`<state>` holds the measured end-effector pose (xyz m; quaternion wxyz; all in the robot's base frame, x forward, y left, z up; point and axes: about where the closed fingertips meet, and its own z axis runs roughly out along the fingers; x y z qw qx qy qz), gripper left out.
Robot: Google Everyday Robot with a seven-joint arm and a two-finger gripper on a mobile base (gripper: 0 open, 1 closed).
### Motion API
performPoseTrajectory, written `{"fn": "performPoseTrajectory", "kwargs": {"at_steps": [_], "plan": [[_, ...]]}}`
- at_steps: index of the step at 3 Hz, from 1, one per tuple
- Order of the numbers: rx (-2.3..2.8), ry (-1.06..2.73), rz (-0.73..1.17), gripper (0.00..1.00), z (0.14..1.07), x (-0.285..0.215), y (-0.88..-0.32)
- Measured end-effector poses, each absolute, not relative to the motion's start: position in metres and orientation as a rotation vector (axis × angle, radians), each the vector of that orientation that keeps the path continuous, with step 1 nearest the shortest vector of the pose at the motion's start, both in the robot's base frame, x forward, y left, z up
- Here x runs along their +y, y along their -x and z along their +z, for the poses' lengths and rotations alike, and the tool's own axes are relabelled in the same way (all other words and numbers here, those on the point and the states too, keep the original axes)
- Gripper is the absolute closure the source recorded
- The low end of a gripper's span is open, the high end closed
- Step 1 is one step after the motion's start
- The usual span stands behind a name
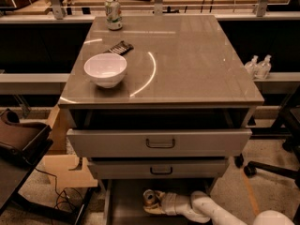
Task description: Place orange can into bottom drawer
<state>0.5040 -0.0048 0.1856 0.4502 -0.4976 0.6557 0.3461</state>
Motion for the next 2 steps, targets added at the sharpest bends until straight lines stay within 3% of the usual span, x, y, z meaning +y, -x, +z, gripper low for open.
{"fn": "performPoseTrajectory", "kwargs": {"at_steps": [1,2], "plan": [[1.646,1.270,0.874,1.00,0.1531,0.0090,-0.4974],[1.647,1.276,0.881,0.84,0.1488,0.0133,-0.4957]]}}
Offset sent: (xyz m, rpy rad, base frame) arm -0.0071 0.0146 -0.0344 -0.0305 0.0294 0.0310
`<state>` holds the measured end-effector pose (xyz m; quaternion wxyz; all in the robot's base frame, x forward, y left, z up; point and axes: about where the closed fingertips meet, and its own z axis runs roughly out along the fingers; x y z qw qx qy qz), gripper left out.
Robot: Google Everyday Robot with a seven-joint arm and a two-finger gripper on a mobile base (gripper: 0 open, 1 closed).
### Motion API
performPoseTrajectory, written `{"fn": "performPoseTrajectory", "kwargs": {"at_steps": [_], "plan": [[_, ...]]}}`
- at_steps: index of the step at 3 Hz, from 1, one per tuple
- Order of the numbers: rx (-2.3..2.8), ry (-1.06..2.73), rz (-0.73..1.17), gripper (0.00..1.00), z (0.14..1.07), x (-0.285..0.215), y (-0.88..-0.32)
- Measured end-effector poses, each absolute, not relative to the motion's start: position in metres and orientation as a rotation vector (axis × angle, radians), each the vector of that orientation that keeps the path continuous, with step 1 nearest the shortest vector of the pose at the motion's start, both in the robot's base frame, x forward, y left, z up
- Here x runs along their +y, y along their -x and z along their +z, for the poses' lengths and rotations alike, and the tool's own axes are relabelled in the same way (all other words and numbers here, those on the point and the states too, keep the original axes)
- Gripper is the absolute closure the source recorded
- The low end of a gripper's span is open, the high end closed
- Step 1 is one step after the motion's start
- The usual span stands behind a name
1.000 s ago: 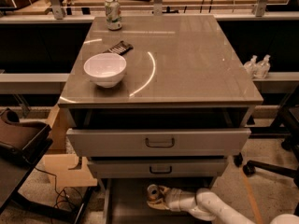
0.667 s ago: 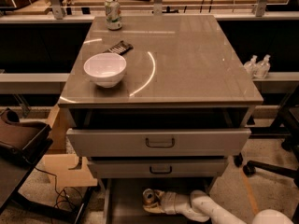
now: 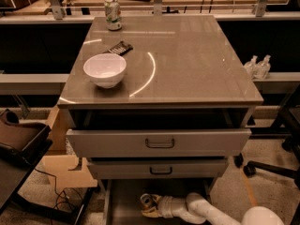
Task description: Place orange can into bottom drawer
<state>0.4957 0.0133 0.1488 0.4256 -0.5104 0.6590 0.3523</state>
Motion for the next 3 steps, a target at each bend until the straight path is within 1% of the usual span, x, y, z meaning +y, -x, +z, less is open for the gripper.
{"fn": "performPoseTrajectory", "kwargs": {"at_steps": [1,2,3], "plan": [[1.646,1.277,0.885,0.62,0.1485,0.0155,-0.4947],[1.644,1.278,0.891,0.31,0.1481,0.0186,-0.4931],[1.643,1.278,0.895,0.08,0.1478,0.0205,-0.4921]]}}
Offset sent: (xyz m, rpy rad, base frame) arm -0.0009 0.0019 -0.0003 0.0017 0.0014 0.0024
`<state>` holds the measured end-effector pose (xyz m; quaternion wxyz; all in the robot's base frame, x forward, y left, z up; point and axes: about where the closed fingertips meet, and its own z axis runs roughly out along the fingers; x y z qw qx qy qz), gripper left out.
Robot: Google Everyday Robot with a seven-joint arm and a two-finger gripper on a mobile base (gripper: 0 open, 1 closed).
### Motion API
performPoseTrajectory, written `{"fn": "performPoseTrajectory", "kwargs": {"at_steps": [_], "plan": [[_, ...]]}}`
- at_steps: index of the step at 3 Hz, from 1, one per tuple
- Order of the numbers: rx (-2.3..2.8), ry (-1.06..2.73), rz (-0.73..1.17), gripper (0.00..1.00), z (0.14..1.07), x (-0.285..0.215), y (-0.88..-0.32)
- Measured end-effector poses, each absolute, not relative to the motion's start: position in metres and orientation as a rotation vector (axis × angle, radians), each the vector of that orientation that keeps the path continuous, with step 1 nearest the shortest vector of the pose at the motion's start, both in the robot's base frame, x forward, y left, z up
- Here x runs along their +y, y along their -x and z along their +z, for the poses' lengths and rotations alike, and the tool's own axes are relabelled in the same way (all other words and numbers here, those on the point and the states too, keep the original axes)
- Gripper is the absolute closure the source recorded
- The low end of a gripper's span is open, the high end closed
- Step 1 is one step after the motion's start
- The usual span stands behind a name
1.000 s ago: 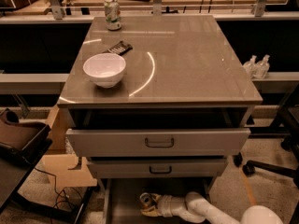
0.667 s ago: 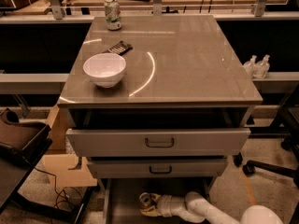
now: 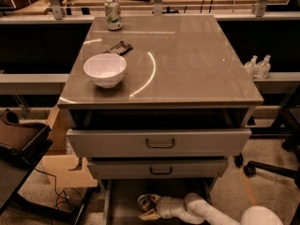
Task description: Place orange can into bottom drawer
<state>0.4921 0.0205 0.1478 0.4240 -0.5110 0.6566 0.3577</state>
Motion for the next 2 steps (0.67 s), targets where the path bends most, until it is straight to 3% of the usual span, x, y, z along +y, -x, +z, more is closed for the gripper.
{"fn": "performPoseTrajectory", "kwargs": {"at_steps": [1,2], "plan": [[1.641,1.279,0.899,0.00,0.1476,0.0224,-0.4911],[1.641,1.279,0.899,0.00,0.1476,0.0224,-0.4911]]}}
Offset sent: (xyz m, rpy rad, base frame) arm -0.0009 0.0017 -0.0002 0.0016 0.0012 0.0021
